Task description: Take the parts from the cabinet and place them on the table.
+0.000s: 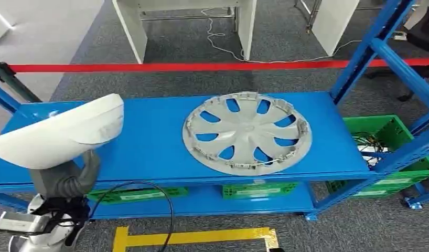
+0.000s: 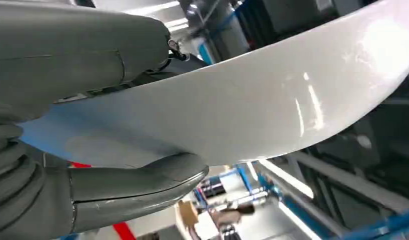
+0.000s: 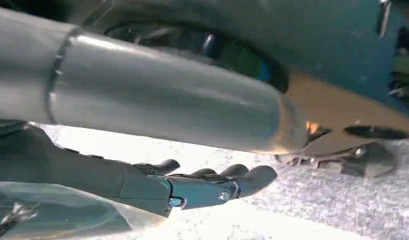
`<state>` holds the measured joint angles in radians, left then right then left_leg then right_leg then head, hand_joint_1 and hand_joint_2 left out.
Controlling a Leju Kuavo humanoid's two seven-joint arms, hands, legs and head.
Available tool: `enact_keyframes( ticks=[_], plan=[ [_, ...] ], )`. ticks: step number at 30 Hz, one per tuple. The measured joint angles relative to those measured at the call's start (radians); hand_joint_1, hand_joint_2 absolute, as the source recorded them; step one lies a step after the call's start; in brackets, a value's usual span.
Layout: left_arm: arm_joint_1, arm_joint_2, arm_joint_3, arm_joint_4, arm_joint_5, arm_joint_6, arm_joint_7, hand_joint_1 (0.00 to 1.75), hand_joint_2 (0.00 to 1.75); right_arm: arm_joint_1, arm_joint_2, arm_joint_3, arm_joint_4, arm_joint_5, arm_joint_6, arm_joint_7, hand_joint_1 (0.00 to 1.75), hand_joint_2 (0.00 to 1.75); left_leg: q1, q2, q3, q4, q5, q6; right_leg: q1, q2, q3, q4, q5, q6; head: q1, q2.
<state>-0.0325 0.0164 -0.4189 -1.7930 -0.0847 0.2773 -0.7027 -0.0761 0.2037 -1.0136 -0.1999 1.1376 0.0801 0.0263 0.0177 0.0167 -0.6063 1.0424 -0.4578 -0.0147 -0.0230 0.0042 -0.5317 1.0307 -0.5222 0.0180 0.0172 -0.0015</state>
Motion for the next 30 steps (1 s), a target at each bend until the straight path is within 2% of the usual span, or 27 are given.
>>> enact_keyframes(
  ticks=[1,3,4,5,6,7,8,9,10,11,12,14,15,16,17,18,19,20,21,22,23,24,25,26,27,29,30],
  plan=[
    [0.010,0.000,0.000,-0.006,0.000,-0.004,0.000,1.75,1.75,-0.001,0.000,0.001,0.000,0.003,-0.013,0.000,0.00,0.00,0.000,-0.002,-0.011,0.033,-0.042,-0.003,0.001,0.001,-0.010,0.000,0.005,-0.009,-0.005,0.000],
    [0.026,0.000,-0.001,-0.020,0.003,-0.009,0.000,1.75,1.75,0.000,0.000,0.005,0.000,0.008,-0.045,-0.011,0.00,0.00,-0.001,-0.004,-0.055,0.181,-0.146,-0.006,0.007,0.001,-0.031,0.001,0.020,-0.022,-0.007,0.000],
    [0.037,0.000,-0.001,-0.024,0.014,-0.011,0.000,1.75,1.75,0.001,0.000,0.006,0.000,0.009,-0.058,-0.025,0.00,0.00,-0.001,-0.004,-0.071,0.250,-0.179,-0.005,0.011,0.001,-0.041,0.001,0.027,-0.026,-0.008,0.000],
    [0.051,0.000,-0.001,-0.030,0.024,-0.016,0.000,1.75,1.75,0.003,0.000,0.006,0.000,0.011,-0.071,-0.048,0.00,0.00,-0.002,-0.005,-0.071,0.285,-0.186,-0.001,0.015,0.001,-0.051,0.002,0.035,-0.028,-0.007,0.000],
    [0.062,-0.001,-0.001,-0.035,0.033,-0.019,0.000,1.75,1.75,0.004,0.000,0.007,0.000,0.013,-0.084,-0.065,0.00,0.00,-0.005,-0.005,-0.055,0.277,-0.169,0.006,0.020,0.002,-0.060,0.002,0.042,-0.030,-0.007,0.000],
    [0.075,-0.003,-0.001,-0.042,0.037,-0.024,0.000,1.75,1.75,0.005,0.000,0.008,0.000,0.014,-0.104,-0.085,0.00,0.00,-0.010,-0.006,-0.014,0.222,-0.130,0.019,0.027,0.003,-0.070,0.002,0.050,-0.032,-0.007,0.000],
    [0.082,-0.005,0.000,-0.048,0.042,-0.028,0.000,1.75,1.75,0.005,0.000,0.008,0.000,0.014,-0.115,-0.095,0.00,0.00,-0.015,-0.007,0.025,0.159,-0.102,0.031,0.032,0.004,-0.076,0.002,0.055,-0.032,-0.006,0.000],
    [0.091,-0.009,0.002,-0.057,0.051,-0.035,0.000,1.75,1.75,0.005,0.002,0.009,0.000,0.012,-0.130,-0.113,0.00,0.00,-0.026,-0.012,0.088,0.058,-0.073,0.052,0.035,0.006,-0.082,0.002,0.063,-0.032,-0.006,0.000],
    [0.102,-0.013,0.007,-0.066,0.053,-0.039,0.000,1.75,1.75,0.006,0.011,0.009,0.000,0.002,-0.139,-0.130,0.00,0.00,-0.033,-0.018,0.128,-0.013,-0.096,0.078,0.031,0.005,-0.086,0.002,0.069,-0.030,-0.002,0.000],
    [0.117,-0.016,0.012,-0.072,0.052,-0.042,0.000,1.75,1.75,0.005,0.010,0.008,0.000,-0.013,-0.145,-0.152,0.00,0.00,-0.034,-0.017,0.140,-0.043,-0.092,0.069,0.031,0.007,-0.090,0.001,0.076,-0.026,-0.004,0.000],
    [0.131,-0.020,0.019,-0.079,0.050,-0.043,0.000,1.75,1.75,0.006,0.010,0.006,0.000,-0.027,-0.146,-0.173,0.00,0.00,-0.043,-0.020,0.135,-0.043,-0.085,0.064,0.024,0.006,-0.093,-0.001,0.084,-0.017,-0.006,0.000],
    [0.151,-0.023,0.032,-0.088,0.046,-0.046,0.000,1.75,1.75,0.009,0.015,0.002,0.000,-0.047,-0.154,-0.203,0.00,0.00,-0.046,-0.018,0.129,-0.053,-0.068,0.066,0.022,0.007,-0.095,-0.010,0.102,-0.004,-0.006,0.000],
    [0.159,-0.025,0.036,-0.093,0.046,-0.048,0.000,1.75,1.75,0.012,0.014,-0.002,0.000,-0.053,-0.158,-0.212,0.00,0.00,-0.030,-0.010,0.127,-0.077,-0.048,0.060,0.023,0.006,-0.103,-0.004,0.095,-0.003,-0.006,0.000],
    [0.163,-0.026,0.039,-0.096,0.047,-0.050,0.001,1.75,1.75,0.012,0.014,-0.004,0.000,-0.058,-0.162,-0.217,0.00,0.00,-0.032,-0.011,0.117,-0.082,-0.035,0.059,0.025,0.005,-0.112,0.008,0.057,0.006,-0.004,0.000],
    [0.170,-0.029,0.042,-0.099,0.047,-0.051,0.001,1.75,1.75,0.012,0.015,-0.005,0.000,-0.059,-0.163,-0.219,0.00,0.00,-0.030,-0.009,0.103,-0.083,-0.023,0.069,0.021,0.005,-0.134,0.057,-0.012,0.014,0.001,0.000],
    [0.176,-0.030,0.044,-0.100,0.047,-0.051,0.001,1.75,1.75,0.012,0.014,-0.005,0.000,-0.059,-0.164,-0.220,0.00,0.00,-0.029,-0.008,0.090,-0.082,-0.012,0.067,0.017,0.004,-0.146,0.126,-0.071,0.021,0.001,0.000],
    [0.182,-0.030,0.047,-0.100,0.047,-0.051,0.001,1.75,1.75,0.012,0.014,-0.006,-0.001,-0.060,-0.165,-0.223,0.00,0.00,-0.029,-0.004,0.076,-0.081,-0.002,0.067,0.013,0.004,-0.157,0.196,-0.110,0.028,0.000,0.000],
    [0.186,-0.030,0.050,-0.101,0.043,-0.052,0.001,1.75,1.75,0.011,0.014,-0.008,-0.001,-0.064,-0.166,-0.227,0.00,0.00,-0.028,-0.001,0.063,-0.080,0.008,0.065,0.010,0.003,-0.160,0.246,-0.117,0.035,0.001,0.000],
    [0.188,-0.030,0.052,-0.101,0.039,-0.053,0.001,1.75,1.75,0.011,0.014,-0.012,-0.001,-0.068,-0.167,-0.233,0.00,0.00,-0.027,0.000,0.048,-0.077,0.017,0.061,0.007,0.003,-0.150,0.263,-0.096,0.040,0.000,0.000],
    [0.190,-0.030,0.053,-0.102,0.032,-0.053,0.001,1.75,1.75,0.010,0.014,-0.017,-0.002,-0.071,-0.173,-0.241,0.00,0.00,-0.024,0.002,0.033,-0.072,0.025,0.056,0.004,0.002,-0.121,0.242,-0.056,0.046,0.000,0.000],
    [0.191,-0.029,0.054,-0.103,0.030,-0.052,0.001,1.75,1.75,0.010,0.013,-0.021,-0.002,-0.076,-0.179,-0.251,0.00,0.00,-0.020,0.002,0.018,-0.065,0.032,0.051,0.001,0.000,-0.073,0.186,-0.015,0.050,0.000,0.000],
    [0.193,-0.029,0.055,-0.105,0.030,-0.050,0.001,1.75,1.75,0.010,0.013,-0.022,-0.003,-0.085,-0.187,-0.267,0.00,0.00,-0.016,0.002,0.002,-0.055,0.037,0.044,-0.003,-0.002,-0.012,0.104,0.007,0.054,0.001,0.000],
    [0.195,-0.029,0.055,-0.111,0.029,-0.049,0.001,1.75,1.75,0.006,0.013,-0.027,-0.004,-0.098,-0.191,-0.283,0.00,0.00,-0.018,0.002,-0.007,-0.040,0.041,0.038,-0.006,-0.004,0.045,0.016,-0.021,0.056,0.002,0.000],
    [0.199,-0.028,0.057,-0.119,0.026,-0.046,0.000,1.75,1.75,0.004,0.013,-0.033,-0.004,-0.111,-0.194,-0.301,0.00,0.00,-0.020,0.002,-0.019,-0.027,0.044,0.033,0.002,0.000,0.088,-0.041,-0.040,0.048,0.004,0.000],
    [0.202,-0.028,0.059,-0.124,0.021,-0.044,0.000,1.75,1.75,0.002,0.013,-0.041,-0.004,-0.121,-0.200,-0.317,0.00,0.00,-0.022,0.004,-0.023,-0.025,0.052,0.026,0.001,0.001,0.074,-0.045,-0.051,0.031,0.003,0.000],
    [0.208,-0.026,0.059,-0.128,0.017,-0.041,0.000,1.75,1.75,0.003,0.013,-0.055,-0.006,-0.132,-0.208,-0.334,0.00,0.00,-0.018,0.004,-0.025,-0.027,0.069,0.015,0.006,0.002,0.061,-0.039,-0.043,0.016,0.003,0.000],
    [0.211,-0.024,0.060,-0.129,0.015,-0.040,0.000,1.75,1.75,0.005,0.013,-0.058,-0.006,-0.134,-0.211,-0.336,0.00,0.00,-0.016,0.002,-0.030,-0.024,0.071,0.010,0.000,-0.003,0.053,-0.044,-0.032,0.002,0.005,0.000]
  ],
)
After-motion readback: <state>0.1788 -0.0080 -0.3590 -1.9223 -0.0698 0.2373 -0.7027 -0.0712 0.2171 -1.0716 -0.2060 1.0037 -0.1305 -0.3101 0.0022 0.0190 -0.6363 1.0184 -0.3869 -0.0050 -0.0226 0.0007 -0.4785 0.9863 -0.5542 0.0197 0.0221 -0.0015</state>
